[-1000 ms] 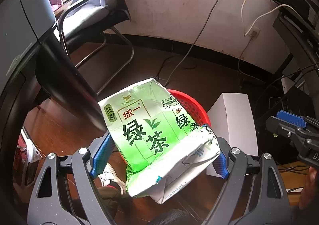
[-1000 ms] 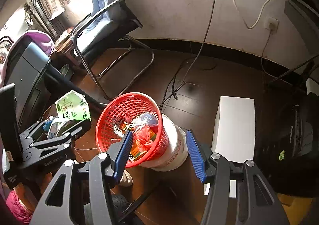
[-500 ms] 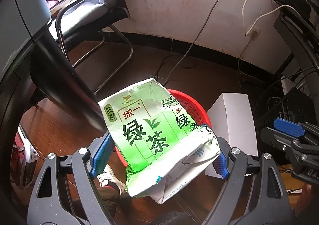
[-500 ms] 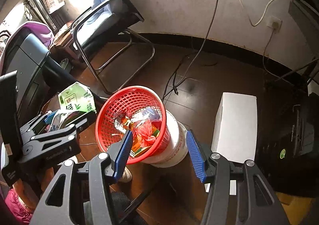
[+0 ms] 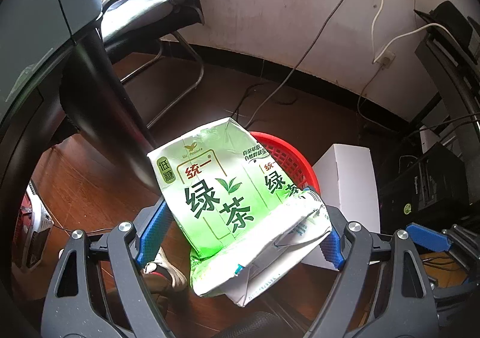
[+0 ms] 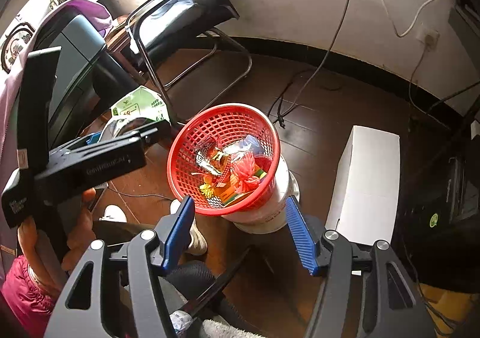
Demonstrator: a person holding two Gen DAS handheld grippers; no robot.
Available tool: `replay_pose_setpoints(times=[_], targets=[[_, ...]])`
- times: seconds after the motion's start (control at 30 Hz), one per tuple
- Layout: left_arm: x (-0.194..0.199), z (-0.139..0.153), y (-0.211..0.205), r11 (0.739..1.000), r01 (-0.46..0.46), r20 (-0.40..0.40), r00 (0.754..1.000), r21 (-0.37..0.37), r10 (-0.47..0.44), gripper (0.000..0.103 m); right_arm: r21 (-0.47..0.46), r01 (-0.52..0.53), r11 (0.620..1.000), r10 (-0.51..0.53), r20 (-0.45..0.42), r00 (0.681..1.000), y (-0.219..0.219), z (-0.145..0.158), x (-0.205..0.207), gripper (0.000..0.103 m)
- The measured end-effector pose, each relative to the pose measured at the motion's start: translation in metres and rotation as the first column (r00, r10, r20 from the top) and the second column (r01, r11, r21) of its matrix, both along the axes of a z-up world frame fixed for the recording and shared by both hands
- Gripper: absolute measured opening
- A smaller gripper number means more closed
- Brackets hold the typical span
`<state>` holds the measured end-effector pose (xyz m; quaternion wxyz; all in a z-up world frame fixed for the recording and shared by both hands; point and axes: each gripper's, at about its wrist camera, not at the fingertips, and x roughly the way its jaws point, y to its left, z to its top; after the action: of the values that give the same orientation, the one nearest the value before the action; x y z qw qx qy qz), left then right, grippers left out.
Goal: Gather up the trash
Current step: 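Lower the green tea carton into the wastebasket and open the left tool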
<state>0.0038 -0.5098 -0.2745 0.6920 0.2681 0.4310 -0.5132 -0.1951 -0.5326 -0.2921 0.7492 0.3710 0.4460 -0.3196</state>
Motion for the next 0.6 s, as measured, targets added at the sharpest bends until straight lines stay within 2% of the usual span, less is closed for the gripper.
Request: replay_pose_setpoints(times=[0.2, 0.6], targets=[[0.001, -0.008, -0.016, 1.0, 0.011, -0.003, 1.0, 0.02, -0.011, 0.082, 0.002, 0.008, 1.0, -0.008, -0.006, 1.0, -0.001, 0.0, -0.002, 0.062], [0.006, -0.06, -0.048, 0.983, 0.05, -0.065, 0.997, 0.179, -0.039, 0.082, 0.049, 0.003, 0.999, -0.002, -0.028, 1.0, -0.002, -0.018, 0.005, 0.062]])
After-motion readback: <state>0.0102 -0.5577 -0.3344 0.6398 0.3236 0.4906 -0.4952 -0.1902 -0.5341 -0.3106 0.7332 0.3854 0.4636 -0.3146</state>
